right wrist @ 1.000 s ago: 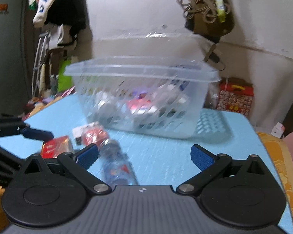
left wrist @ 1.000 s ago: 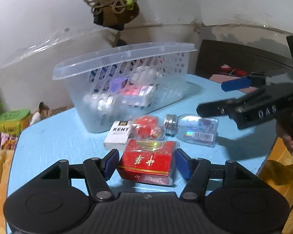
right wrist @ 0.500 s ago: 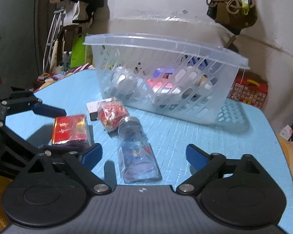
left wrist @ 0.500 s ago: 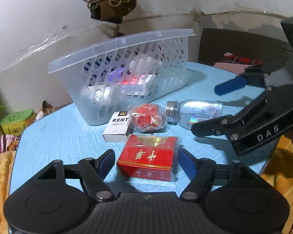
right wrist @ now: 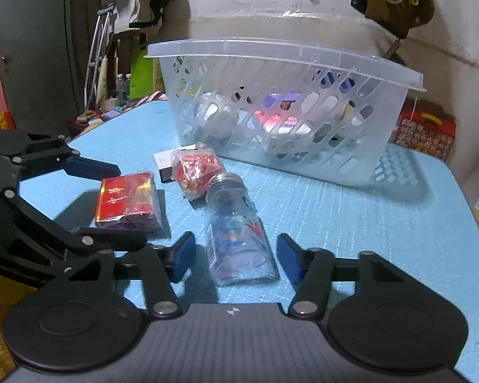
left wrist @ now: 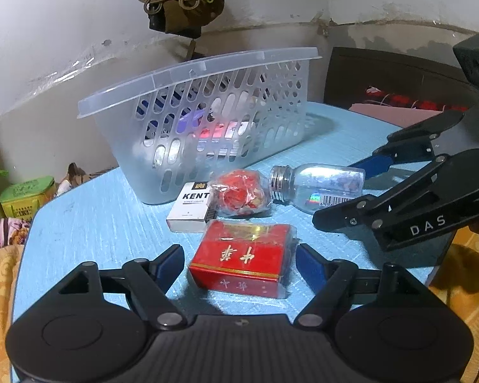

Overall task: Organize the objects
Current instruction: 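Grasp the glass bottle with the right tool while the left grasps the red box, then lift both items over the basket and open both tools to drop them, then move both tools back toward the KENT pack and red candy bag, then grasp the red candy bag with the right tool while the left grasps the KENT pack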

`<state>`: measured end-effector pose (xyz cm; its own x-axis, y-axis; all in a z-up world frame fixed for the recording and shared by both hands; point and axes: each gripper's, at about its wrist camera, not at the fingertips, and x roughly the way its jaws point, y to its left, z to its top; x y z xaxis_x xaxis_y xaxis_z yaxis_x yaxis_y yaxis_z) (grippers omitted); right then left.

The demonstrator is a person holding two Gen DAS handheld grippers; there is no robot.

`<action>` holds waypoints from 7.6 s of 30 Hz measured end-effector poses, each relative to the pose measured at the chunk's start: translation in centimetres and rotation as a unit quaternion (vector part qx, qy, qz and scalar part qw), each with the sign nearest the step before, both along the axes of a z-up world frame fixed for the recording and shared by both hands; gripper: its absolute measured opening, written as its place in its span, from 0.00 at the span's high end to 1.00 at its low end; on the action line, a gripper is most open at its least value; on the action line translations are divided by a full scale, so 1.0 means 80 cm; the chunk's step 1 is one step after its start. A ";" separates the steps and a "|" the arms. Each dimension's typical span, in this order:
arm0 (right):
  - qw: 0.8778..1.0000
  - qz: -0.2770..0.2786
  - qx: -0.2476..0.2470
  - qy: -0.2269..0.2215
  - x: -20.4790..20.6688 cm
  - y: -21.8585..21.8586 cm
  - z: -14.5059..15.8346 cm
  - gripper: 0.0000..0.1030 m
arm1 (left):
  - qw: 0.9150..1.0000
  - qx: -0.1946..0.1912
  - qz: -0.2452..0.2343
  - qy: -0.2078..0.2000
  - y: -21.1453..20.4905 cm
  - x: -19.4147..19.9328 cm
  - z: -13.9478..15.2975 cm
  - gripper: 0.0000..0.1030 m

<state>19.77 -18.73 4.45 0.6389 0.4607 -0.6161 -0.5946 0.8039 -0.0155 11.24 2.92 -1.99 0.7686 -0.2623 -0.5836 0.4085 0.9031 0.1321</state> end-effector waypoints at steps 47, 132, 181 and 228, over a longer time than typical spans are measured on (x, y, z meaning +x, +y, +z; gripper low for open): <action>1.000 -0.017 -0.004 0.009 0.014 -0.006 0.003 0.48 | 0.999 -0.044 0.004 -0.023 0.016 -0.005 0.018 0.36; 0.975 -0.120 0.075 -0.173 0.081 -0.002 0.123 0.00 | 0.969 -0.096 0.168 -0.155 0.000 0.121 0.155 0.08; 1.000 0.016 0.015 0.013 0.025 0.054 0.002 0.77 | 0.976 -0.035 0.200 -0.073 0.042 0.056 0.062 0.08; 0.996 -0.051 0.067 -0.026 0.027 -0.025 0.048 0.54 | 0.993 0.021 0.113 0.000 -0.034 0.084 0.012 0.60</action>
